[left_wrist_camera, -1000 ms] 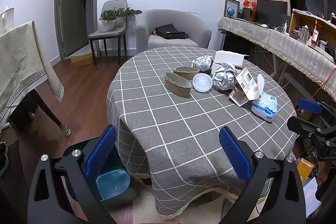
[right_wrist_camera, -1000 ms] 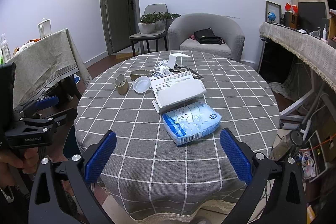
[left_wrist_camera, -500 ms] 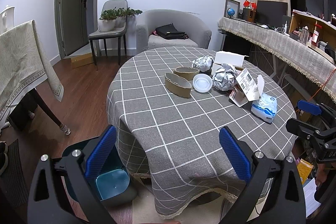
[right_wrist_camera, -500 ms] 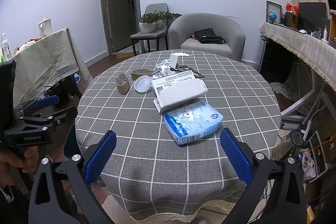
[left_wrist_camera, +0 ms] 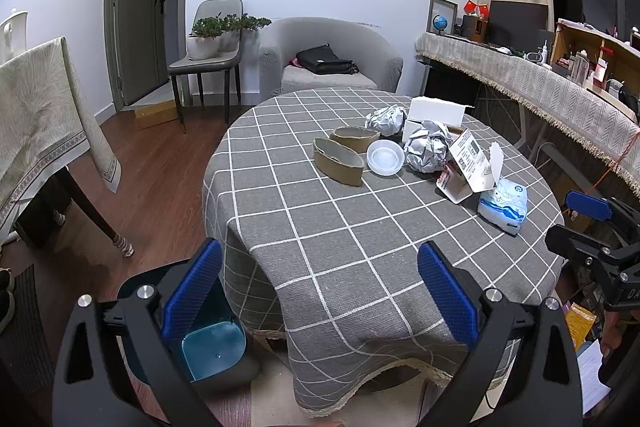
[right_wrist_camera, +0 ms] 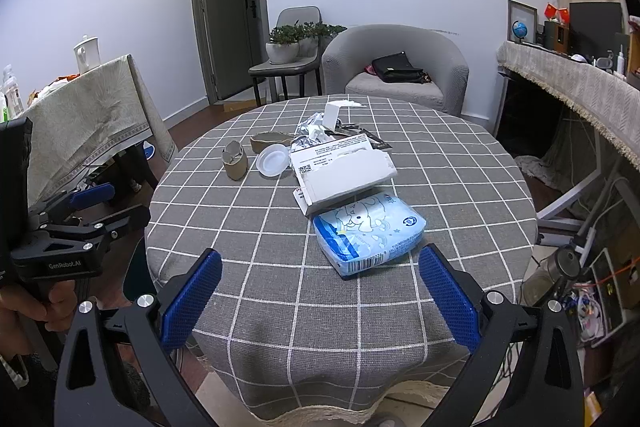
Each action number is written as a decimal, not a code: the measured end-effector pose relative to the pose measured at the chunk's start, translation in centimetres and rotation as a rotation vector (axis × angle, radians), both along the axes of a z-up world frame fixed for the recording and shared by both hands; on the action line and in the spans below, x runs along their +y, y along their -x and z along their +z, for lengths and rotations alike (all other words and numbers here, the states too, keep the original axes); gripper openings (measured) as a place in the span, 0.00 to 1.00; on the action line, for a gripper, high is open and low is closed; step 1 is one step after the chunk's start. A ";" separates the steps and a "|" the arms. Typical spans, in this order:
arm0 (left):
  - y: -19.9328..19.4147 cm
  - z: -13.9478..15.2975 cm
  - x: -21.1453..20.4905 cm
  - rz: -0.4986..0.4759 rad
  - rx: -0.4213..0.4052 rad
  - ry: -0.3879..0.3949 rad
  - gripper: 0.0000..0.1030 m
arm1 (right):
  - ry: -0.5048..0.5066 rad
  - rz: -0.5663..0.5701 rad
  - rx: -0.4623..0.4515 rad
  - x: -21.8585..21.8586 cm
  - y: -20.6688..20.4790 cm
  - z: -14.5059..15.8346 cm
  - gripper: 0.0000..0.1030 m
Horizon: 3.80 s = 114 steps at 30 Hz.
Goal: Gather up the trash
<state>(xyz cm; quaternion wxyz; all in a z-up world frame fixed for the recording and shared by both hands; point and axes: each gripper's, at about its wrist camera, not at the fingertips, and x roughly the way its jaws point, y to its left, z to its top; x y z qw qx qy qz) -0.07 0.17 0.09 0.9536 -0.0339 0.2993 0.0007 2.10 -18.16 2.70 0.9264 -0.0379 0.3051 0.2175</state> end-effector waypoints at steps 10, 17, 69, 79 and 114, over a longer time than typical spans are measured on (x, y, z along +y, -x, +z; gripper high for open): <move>0.0 0.0 0.1 0.002 0.001 0.002 0.97 | 0.000 0.000 0.000 0.0 0.0 0.0 0.97; -0.3 -0.2 0.0 0.005 0.004 0.008 0.97 | 0.000 0.002 0.001 0.0 0.0 0.0 0.97; -13.2 -2.1 -0.7 -0.015 0.146 0.099 0.58 | 0.101 0.206 0.084 -2.0 -8.2 -3.6 0.93; -14.8 -2.2 -1.0 -0.022 0.170 0.069 0.43 | 0.108 0.234 0.093 -1.4 -9.0 -3.8 0.76; -8.0 0.3 5.1 0.006 0.093 0.091 0.26 | -0.003 0.373 0.147 5.9 -4.4 -0.6 0.70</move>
